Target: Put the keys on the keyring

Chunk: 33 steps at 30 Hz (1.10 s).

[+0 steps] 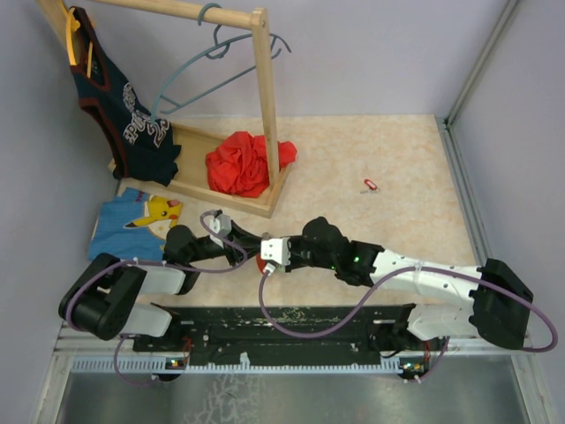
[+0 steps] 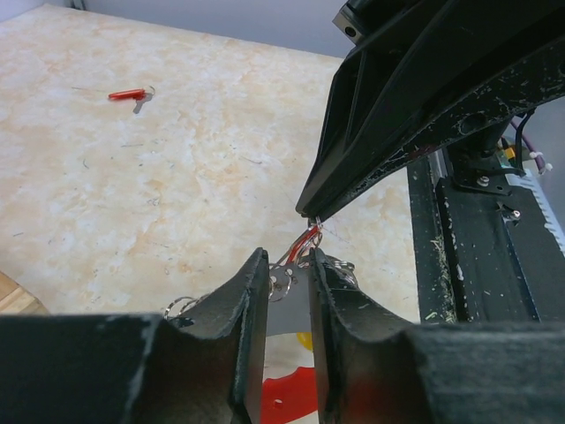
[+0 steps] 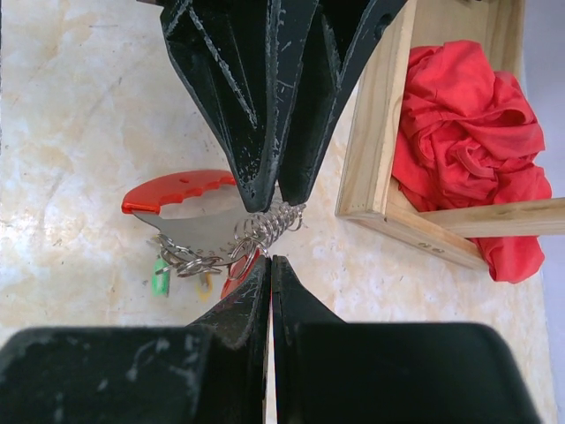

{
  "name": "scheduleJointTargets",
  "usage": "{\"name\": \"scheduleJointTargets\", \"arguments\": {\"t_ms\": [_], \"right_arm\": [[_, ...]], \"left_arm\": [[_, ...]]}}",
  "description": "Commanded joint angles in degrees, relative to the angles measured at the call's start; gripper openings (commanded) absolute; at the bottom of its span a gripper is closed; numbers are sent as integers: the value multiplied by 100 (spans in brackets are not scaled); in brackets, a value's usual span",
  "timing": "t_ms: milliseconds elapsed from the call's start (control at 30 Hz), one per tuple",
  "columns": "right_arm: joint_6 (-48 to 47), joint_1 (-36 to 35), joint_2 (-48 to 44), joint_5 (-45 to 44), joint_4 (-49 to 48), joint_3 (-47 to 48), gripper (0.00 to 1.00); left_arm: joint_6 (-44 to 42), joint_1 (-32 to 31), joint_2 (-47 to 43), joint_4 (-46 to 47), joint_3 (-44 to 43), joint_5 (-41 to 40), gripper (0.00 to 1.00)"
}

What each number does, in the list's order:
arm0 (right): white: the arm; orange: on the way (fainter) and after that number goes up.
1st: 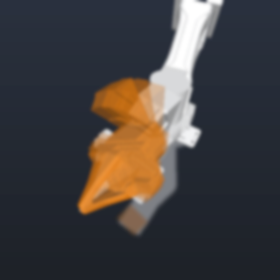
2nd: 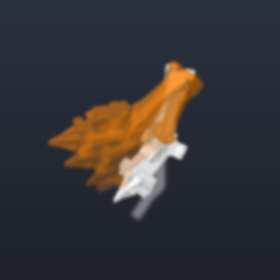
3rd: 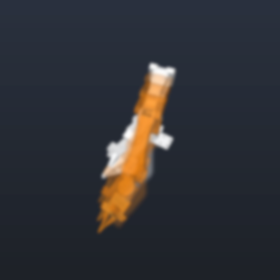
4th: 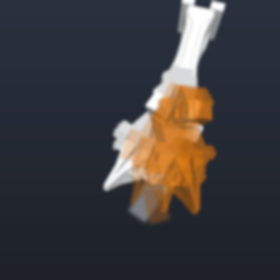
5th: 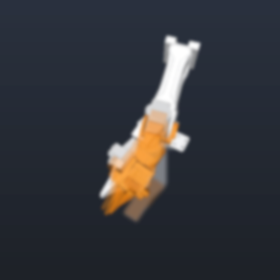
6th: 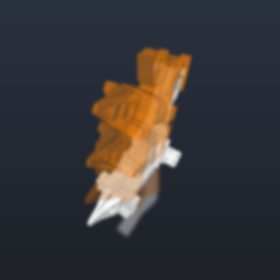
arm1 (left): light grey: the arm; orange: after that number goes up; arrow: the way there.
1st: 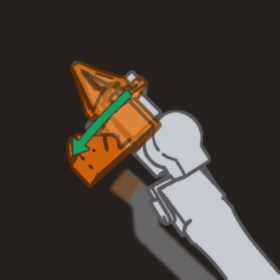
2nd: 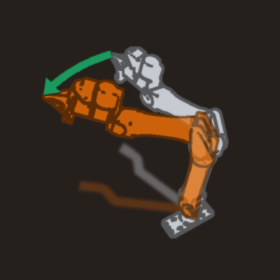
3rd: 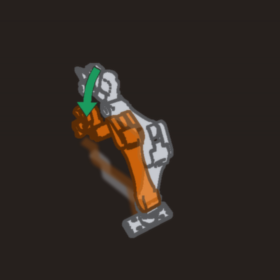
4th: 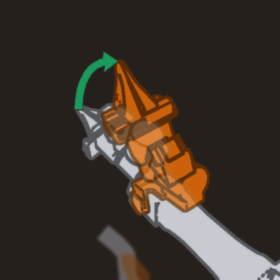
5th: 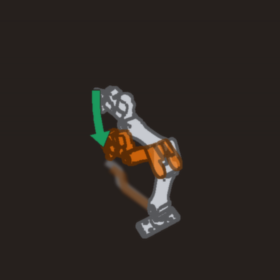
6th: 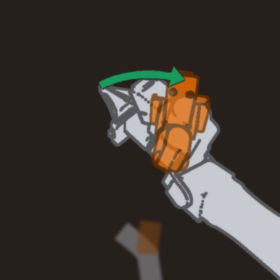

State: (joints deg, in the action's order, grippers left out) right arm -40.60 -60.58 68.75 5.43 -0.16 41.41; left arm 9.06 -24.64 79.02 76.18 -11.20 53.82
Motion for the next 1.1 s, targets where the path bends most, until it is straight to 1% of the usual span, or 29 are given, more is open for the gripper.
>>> {"name": "scheduleJointTargets", "arguments": {"t_ms": [0, 133, 267, 467, 633, 767, 967, 1067], "right_arm": [[-71, 24, -169, 22, -149, 372, 0], [-56, 27, -171, 21, -96, 347, 0], [-33, 24, -161, 51, -132, 286, 0], [243, 28, -88, 151, 42, 140, 0], [938, 28, -83, 143, 83, -219, 0], [1559, 37, 215, 125, 244, -303, 0], [2548, 28, 652, 8, 238, -436, 0], [3044, 28, 670, -25, 84, -608, 0]], "left_arm": [[-89, 20, -30, -69, -16, 133, 33], [-72, 15, 26, -113, 27, 74, 38], [175, 20, 173, -63, 95, 0, 43], [595, -14, 377, 131, 303, -190, 45], [636, -64, 392, -243, 355, -516, 45], [642, -105, 343, -561, 332, -750, 45], [738, -154, 113, -1197, 248, -1005, 43], [717, -236, -87, -1765, 130, -1207, 43]]}}
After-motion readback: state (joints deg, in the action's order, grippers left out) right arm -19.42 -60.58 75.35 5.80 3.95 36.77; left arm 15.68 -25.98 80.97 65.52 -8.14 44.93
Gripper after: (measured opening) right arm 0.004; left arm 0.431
